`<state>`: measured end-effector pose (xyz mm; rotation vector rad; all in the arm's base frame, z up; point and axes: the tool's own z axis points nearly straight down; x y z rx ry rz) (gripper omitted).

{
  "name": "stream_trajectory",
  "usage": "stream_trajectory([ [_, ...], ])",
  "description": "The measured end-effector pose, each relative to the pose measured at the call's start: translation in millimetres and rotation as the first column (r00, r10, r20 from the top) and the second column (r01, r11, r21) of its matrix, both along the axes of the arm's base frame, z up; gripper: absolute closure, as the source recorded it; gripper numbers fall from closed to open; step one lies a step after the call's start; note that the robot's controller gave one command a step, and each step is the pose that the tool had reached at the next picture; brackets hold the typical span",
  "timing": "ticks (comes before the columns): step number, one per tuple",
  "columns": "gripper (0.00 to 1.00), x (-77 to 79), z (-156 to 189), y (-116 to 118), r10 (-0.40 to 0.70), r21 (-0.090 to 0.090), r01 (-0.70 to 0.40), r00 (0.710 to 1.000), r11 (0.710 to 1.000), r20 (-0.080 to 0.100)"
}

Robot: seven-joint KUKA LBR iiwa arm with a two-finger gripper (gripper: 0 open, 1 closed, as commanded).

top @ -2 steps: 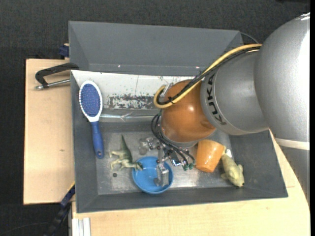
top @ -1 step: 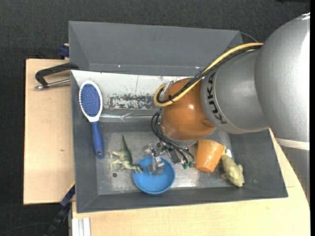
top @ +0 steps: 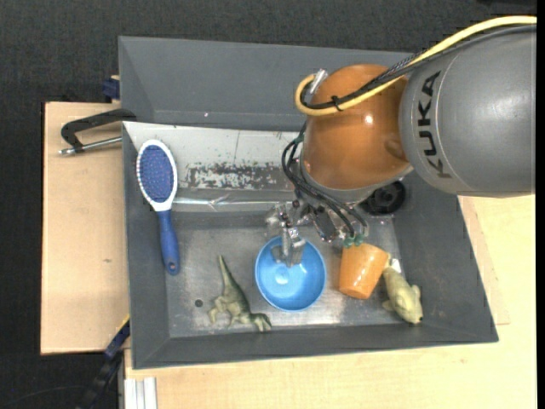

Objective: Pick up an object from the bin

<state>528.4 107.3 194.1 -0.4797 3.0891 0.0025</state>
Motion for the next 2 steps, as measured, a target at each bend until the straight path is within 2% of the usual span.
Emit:
stream_trajectory([
  [1,1.0,5.4,-128,-19,-0.057,-0.004,0.057,0.998,0.998,-0.019],
  [2,1.0,-13.0,52,14,-0.054,0.002,0.054,0.999,0.999,-0.001],
])
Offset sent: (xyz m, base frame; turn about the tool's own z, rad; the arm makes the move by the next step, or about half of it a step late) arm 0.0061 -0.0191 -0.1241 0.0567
